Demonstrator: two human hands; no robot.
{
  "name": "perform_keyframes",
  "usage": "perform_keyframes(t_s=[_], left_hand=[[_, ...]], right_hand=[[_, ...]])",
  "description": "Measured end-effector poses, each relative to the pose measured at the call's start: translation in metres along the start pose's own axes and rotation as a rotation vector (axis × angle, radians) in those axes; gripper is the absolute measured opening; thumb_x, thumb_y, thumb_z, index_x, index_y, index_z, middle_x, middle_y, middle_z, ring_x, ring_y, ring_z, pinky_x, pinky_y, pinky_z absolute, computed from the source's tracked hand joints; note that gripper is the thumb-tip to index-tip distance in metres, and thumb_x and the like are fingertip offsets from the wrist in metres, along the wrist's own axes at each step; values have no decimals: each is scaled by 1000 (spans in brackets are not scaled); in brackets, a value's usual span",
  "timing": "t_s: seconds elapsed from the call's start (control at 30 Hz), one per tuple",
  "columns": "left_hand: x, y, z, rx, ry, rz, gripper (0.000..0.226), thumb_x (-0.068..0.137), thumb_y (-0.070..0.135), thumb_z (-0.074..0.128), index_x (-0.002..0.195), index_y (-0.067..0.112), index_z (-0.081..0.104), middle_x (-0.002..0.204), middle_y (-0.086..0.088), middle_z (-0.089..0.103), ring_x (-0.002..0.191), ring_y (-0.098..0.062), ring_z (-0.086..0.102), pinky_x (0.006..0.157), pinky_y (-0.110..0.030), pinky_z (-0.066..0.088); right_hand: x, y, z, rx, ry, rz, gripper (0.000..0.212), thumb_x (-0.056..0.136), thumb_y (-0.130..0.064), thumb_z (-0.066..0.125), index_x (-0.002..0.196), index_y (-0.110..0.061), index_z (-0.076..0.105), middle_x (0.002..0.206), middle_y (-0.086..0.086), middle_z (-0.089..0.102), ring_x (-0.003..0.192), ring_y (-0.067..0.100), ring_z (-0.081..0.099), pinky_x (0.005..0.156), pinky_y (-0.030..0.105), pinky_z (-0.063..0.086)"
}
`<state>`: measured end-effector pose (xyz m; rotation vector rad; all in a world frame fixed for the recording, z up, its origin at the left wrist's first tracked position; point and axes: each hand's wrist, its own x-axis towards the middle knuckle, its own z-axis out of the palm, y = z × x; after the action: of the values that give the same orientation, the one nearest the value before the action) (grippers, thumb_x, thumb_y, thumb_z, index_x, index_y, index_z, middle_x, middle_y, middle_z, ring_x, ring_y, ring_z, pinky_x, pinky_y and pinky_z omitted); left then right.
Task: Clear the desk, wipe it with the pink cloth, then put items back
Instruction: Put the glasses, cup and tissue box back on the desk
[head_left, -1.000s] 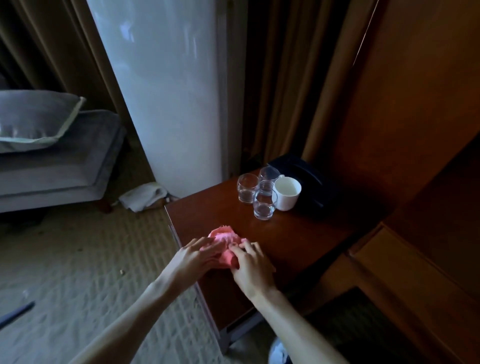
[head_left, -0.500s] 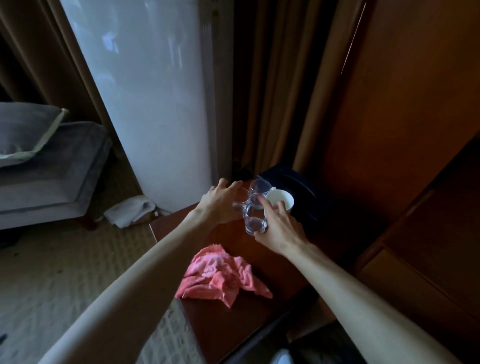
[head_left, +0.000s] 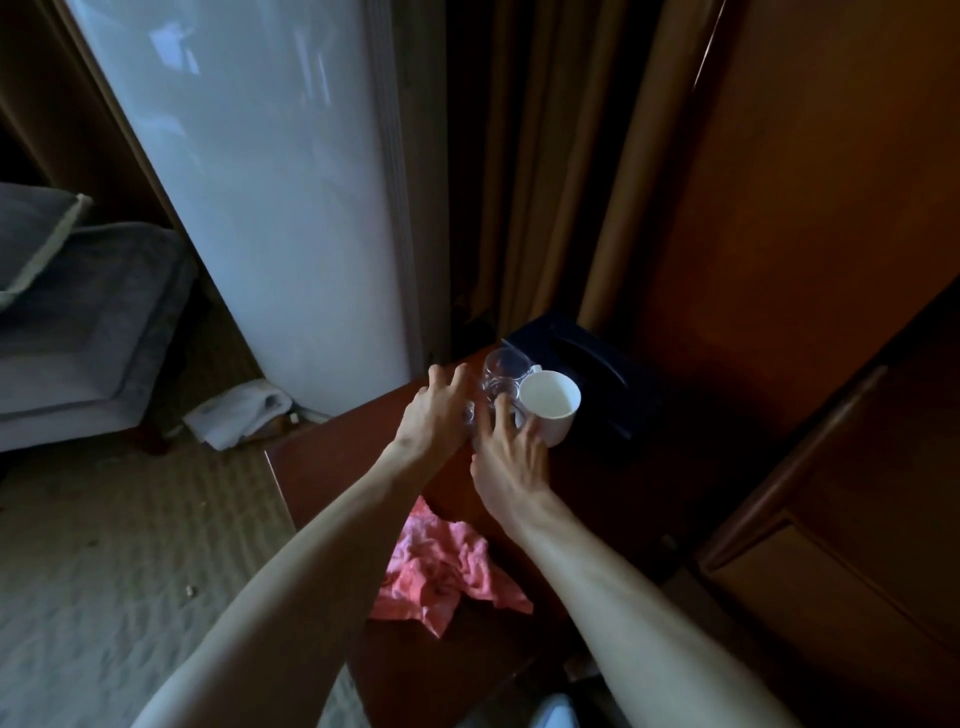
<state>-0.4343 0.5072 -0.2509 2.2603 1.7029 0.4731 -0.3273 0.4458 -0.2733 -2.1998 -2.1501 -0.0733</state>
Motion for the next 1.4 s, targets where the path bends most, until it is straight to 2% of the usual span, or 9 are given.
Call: perform_keyframes(t_s=[0.13, 0.23, 0.33, 0.5, 0.6, 0.77, 0.93, 1.13, 1.4], left_hand=[[-22, 5, -18, 9, -35, -35, 47, 87, 35, 73, 127, 27, 51, 116, -10, 48, 93, -41, 66, 72, -47, 57], [-46, 18, -50, -18, -65, -32, 46, 79, 35, 77, 121, 35, 57, 112, -4, 51, 92, -35, 66, 73, -44, 59], [-74, 37, -88, -38, -70, 34, 57, 69, 39, 82, 122, 41, 59, 107, 3, 53, 90, -24, 65, 71, -35, 58], [-129, 95, -149, 14, -54, 183, 91, 56, 56, 76, 141, 45, 46, 114, 7, 55, 98, -22, 65, 82, -37, 58], [-162, 156, -177, -14, 8, 315, 94, 54, 59, 75, 142, 48, 44, 118, 8, 56, 102, -22, 65, 87, -41, 57], [-196, 272, -201, -112, 76, 500, 88, 61, 56, 78, 142, 52, 42, 119, 16, 52, 106, -14, 61, 87, -40, 56], [-216, 392, -174, -196, 15, 706, 84, 66, 52, 77, 142, 52, 41, 124, 14, 53, 108, -15, 60, 89, -41, 57], [-257, 520, -98, -221, -146, 870, 93, 65, 51, 84, 147, 46, 40, 124, 6, 54, 112, -20, 60, 92, -41, 55], [-326, 621, -4, -274, -339, 1014, 86, 70, 49, 84, 147, 38, 48, 124, 0, 57, 111, -21, 64, 96, -36, 54]], right_hand=[[-11, -1, -29, 96, -84, -35, 95, 87, -13, 71, 160, -7, 11, 149, 14, 33, 118, 44, 56, 91, 46, 53], [-27, 6, -62, 224, -160, -36, 68, 93, -24, 65, 151, -13, 30, 149, 10, 31, 124, 43, 57, 94, 48, 48], [-56, 27, -107, 329, -196, -52, 52, 86, -40, 65, 130, -21, 47, 135, 1, 39, 116, 36, 61, 85, 43, 50], [-130, 81, -206, 450, -33, -117, 72, 76, -46, 72, 142, -36, 44, 137, -6, 45, 118, 22, 60, 92, 41, 54], [-185, 123, -270, 417, 86, -121, 82, 71, -53, 78, 144, -44, 42, 129, -8, 50, 115, 17, 60, 92, 39, 54], [-275, 199, -352, 333, 156, -26, 88, 70, -60, 76, 148, -47, 38, 124, -17, 47, 108, 10, 60, 90, 36, 55], [-364, 279, -387, 249, 209, 174, 87, 69, -52, 74, 148, -47, 39, 126, -18, 46, 108, 9, 59, 92, 37, 53], [-471, 366, -379, 181, 186, 458, 86, 75, -40, 77, 151, -44, 38, 129, -13, 47, 110, 10, 57, 86, 31, 51], [-579, 438, -332, 130, 131, 752, 90, 74, -42, 77, 153, -43, 35, 132, -12, 47, 119, 17, 57, 81, 29, 48]])
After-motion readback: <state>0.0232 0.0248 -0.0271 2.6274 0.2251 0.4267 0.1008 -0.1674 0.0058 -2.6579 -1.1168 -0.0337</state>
